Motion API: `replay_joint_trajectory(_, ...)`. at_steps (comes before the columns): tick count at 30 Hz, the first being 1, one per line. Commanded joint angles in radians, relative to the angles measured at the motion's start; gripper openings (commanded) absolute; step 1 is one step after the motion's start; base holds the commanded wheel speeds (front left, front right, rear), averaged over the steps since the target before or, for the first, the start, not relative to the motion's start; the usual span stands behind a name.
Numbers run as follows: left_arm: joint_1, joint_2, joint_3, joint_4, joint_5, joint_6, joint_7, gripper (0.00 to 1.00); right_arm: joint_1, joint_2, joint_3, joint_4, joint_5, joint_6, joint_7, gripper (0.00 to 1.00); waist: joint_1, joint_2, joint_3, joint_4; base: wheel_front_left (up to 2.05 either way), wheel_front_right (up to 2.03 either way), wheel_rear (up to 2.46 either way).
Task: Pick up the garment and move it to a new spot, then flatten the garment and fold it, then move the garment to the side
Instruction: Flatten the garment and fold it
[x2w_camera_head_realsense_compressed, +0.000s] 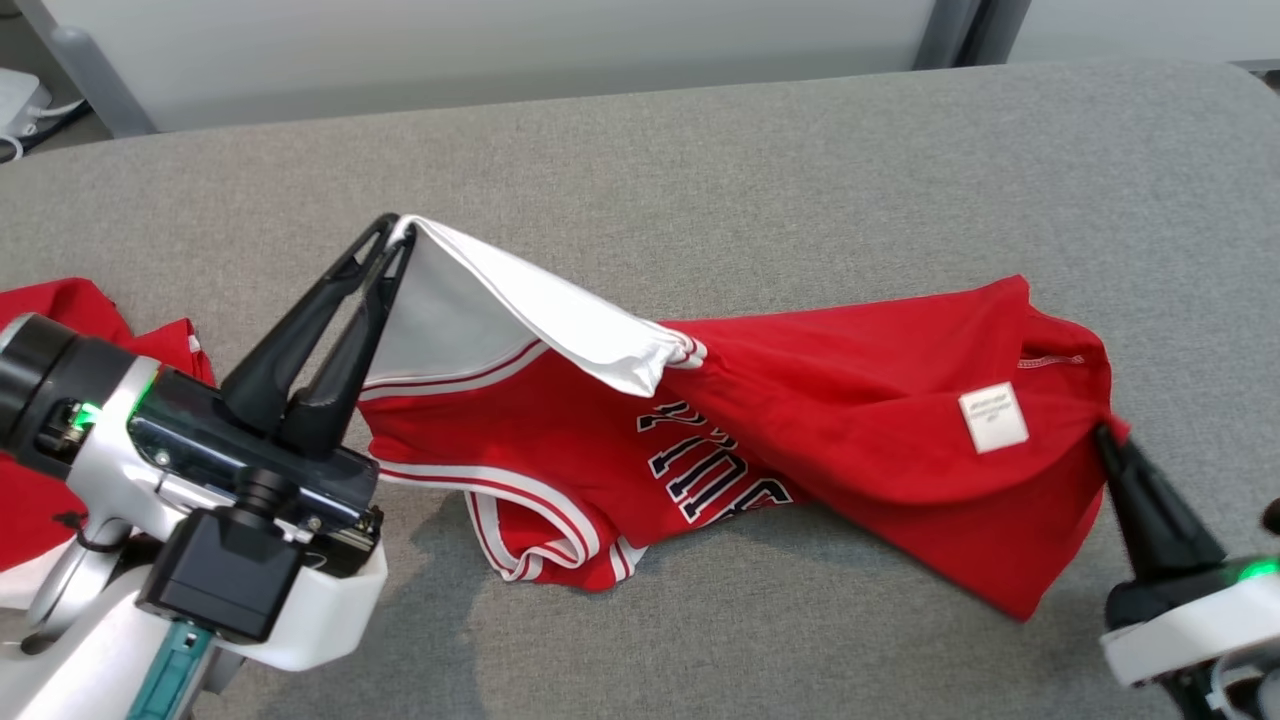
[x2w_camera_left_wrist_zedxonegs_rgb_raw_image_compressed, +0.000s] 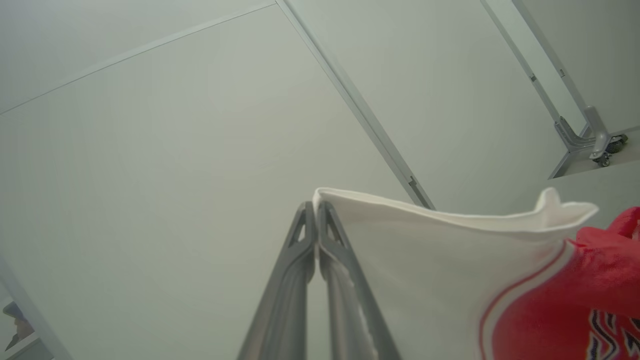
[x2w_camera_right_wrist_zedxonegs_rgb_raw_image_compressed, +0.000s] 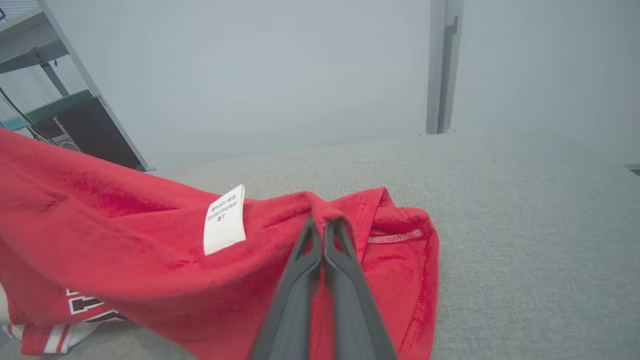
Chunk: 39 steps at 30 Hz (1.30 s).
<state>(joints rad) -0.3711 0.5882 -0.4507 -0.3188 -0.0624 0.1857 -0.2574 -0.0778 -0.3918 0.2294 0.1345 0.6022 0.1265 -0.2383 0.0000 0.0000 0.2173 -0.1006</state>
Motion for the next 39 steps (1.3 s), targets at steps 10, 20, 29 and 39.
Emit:
replay_joint_trajectory(10,-0.114,0.052,0.14,-0.017,-0.087,-0.061,-0.004,0.0,-0.121,-0.185,-0.135,-0.236,0.256,0.004,0.046,0.0,0.0,0.0,-0.048,0.006,0.0,0.0,0.0)
replay_joint_trajectory(20,-0.266,0.064,0.221,0.01,-0.227,-0.205,-0.004,0.0,-0.351,-0.349,-0.177,-0.248,0.326,0.004,0.129,0.0,0.0,0.0,-0.102,0.017,0.0,0.0,0.0)
replay_joint_trajectory(29,-0.354,0.076,0.226,0.048,-0.309,-0.278,-0.003,0.0,-0.437,-0.409,-0.125,-0.243,0.34,0.004,0.179,0.0,0.0,0.0,-0.174,0.036,0.0,0.0,0.0)
replay_joint_trajectory(39,-0.398,0.107,0.336,-0.173,-0.419,-0.239,0.071,0.0,-0.355,-0.479,-0.37,-0.342,0.359,0.004,0.211,0.0,0.0,0.0,-0.226,0.035,0.0,0.0,0.0)
